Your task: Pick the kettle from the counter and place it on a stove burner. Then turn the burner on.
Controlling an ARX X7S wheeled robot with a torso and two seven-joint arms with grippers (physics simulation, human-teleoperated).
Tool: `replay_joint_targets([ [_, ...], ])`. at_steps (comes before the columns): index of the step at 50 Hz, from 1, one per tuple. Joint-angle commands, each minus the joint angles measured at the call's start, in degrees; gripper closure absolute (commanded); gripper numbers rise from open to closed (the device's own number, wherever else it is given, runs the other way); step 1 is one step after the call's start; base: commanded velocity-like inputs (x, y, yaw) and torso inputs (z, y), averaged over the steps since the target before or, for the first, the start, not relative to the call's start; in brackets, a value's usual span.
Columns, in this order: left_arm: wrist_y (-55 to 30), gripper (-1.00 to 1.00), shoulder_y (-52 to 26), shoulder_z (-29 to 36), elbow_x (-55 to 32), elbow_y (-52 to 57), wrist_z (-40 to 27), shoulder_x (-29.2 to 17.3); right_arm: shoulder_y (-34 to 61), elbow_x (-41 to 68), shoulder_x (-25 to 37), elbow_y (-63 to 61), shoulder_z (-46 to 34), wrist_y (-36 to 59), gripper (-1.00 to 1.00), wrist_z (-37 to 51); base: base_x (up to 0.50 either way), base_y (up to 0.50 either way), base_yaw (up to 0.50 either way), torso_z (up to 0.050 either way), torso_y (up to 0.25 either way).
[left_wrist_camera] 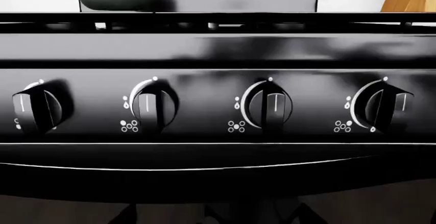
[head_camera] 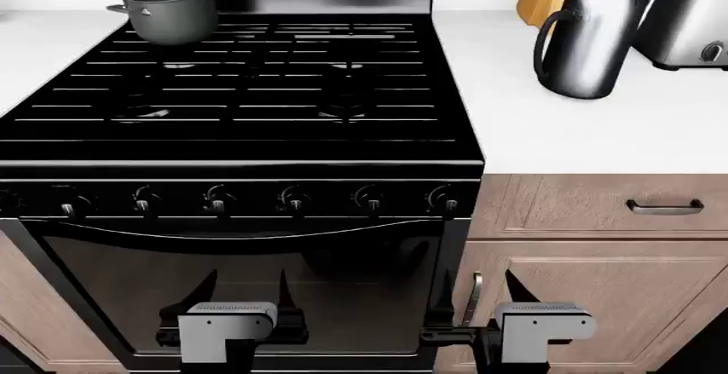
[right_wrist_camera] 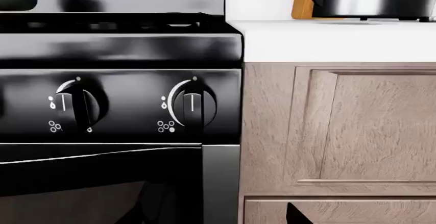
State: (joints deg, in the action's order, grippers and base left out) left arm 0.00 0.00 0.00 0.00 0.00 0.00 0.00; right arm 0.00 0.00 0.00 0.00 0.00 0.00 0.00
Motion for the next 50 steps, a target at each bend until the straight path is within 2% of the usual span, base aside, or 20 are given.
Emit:
replay_joint_targets([
  [1,0.8,-1.0,0.0,1.3,-0.2,0.1,-1.3,-1.0,-0.6,1.2,0.9,-0.8,-0.8,-0.1,-1.0,1.2,0.0,0.0,0.0,0.0,0.0],
  [7,3.9,-1.0,-0.5,3.4,-0.8,-0.1,-1.7,-2.4,-3.4,3.3,2.0,-4.1,-0.7,-0.6,-1.0,3.5,0.0,0.0,0.0,0.0,0.0],
  [12,7.5,-1.0,3.0,3.4,-4.0,3.9,0.2,-4.2,-2.6,4.6,2.3,-6.4,-3.0,2.6,-1.0,3.2,0.0,0.0,0.0,0.04,0.023],
  [15,3.3,-1.0,1.8,2.2,-8.2,9.5,0.8,-5.1,-1.2,4.9,2.8,-11.1,-5.0,6.5,-1.0,2.9,0.0,0.0,0.0,0.05,0.027],
  [18,-2.8,-1.0,-3.6,1.9,-10.0,15.6,-0.1,-5.7,1.1,6.0,4.1,-21.8,-4.9,14.5,-1.0,3.4,0.0,0.0,0.0,0.05,0.028],
  [24,-16.2,-1.0,-15.3,1.2,-11.6,29.1,-4.6,-6.5,12.3,12.9,6.0,-44.3,0.1,36.2,-1.0,6.0,0.0,0.0,0.0,0.05,0.028],
  [29,-21.9,-1.0,-20.1,0.6,-12.6,33.7,-6.3,-7.6,20.2,18.1,6.5,-52.8,3.6,47.2,-1.0,7.9,0.0,0.0,0.0,0.05,0.029],
  [33,-22.1,-1.0,-19.1,1.9,-11.6,34.5,-5.8,-9.1,20.8,19.7,7.0,-56.5,4.0,50.3,-1.0,8.7,0.0,0.0,0.0,0.05,0.029],
  [37,-26.2,-1.0,-18.6,1.9,-13.2,38.0,-5.6,-10.3,20.2,21.7,7.8,-59.8,4.5,51.6,-1.0,9.6,0.17,-0.06,0.0,0.05,0.026],
  [43,-31.1,-1.0,-18.1,2.1,-13.7,43.6,-6.4,-12.2,20.4,38.0,18.6,-59.9,2.2,46.3,-1.0,23.6,0.5,-0.25,0.0,0.013,0.004],
  [50,-31.3,-1.0,-18.0,4.2,-12.2,45.4,-6.6,-13.2,21.0,41.7,22.0,-59.6,0.1,43.9,-1.0,27.3,0.5,-0.3,0.0,0.0,0.0],
])
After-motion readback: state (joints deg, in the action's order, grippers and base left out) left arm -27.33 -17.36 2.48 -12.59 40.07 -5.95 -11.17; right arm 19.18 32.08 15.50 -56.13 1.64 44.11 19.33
